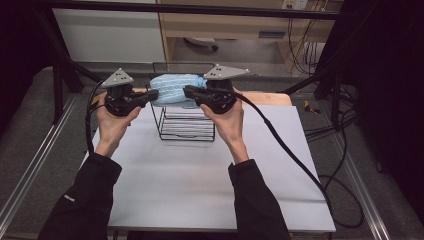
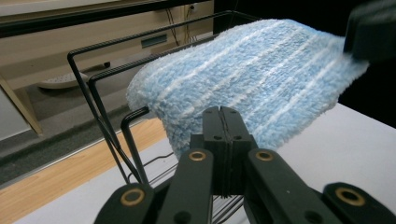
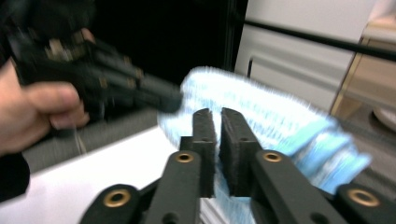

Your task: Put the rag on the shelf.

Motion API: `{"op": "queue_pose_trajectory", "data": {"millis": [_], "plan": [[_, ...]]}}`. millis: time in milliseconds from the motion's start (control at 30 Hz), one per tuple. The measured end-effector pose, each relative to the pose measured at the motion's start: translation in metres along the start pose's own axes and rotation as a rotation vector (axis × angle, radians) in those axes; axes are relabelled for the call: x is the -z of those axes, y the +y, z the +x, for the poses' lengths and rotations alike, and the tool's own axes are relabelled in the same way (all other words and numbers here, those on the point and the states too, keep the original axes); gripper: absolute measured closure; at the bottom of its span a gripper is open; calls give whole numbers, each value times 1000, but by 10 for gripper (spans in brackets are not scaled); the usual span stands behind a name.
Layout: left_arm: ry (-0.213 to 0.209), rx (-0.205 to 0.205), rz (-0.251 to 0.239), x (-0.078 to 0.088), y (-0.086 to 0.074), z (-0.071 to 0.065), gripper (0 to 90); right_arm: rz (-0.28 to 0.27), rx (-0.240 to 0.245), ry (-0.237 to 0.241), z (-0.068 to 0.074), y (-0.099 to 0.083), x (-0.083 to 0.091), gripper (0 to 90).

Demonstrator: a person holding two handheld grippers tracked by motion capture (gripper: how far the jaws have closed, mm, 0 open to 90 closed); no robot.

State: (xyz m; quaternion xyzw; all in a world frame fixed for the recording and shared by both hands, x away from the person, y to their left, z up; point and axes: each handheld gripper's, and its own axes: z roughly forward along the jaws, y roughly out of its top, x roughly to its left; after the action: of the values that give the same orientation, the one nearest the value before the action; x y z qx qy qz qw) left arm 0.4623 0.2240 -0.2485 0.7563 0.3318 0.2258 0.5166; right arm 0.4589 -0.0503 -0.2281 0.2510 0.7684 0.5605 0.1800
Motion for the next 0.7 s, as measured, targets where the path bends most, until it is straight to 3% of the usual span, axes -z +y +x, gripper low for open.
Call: {"op": "queue_pose_trajectory", "data": {"millis": [100, 233, 700], "plan": [[0, 2, 1, -1, -2, 0, 900, 29, -23, -2, -4, -10, -3, 899], [2, 7, 0, -4, -5, 1, 900, 48, -37, -40, -13, -22, -4, 899], [27, 14, 7, -19, -14, 3, 899, 28, -36, -79, -29, -48, -14, 852]]}}
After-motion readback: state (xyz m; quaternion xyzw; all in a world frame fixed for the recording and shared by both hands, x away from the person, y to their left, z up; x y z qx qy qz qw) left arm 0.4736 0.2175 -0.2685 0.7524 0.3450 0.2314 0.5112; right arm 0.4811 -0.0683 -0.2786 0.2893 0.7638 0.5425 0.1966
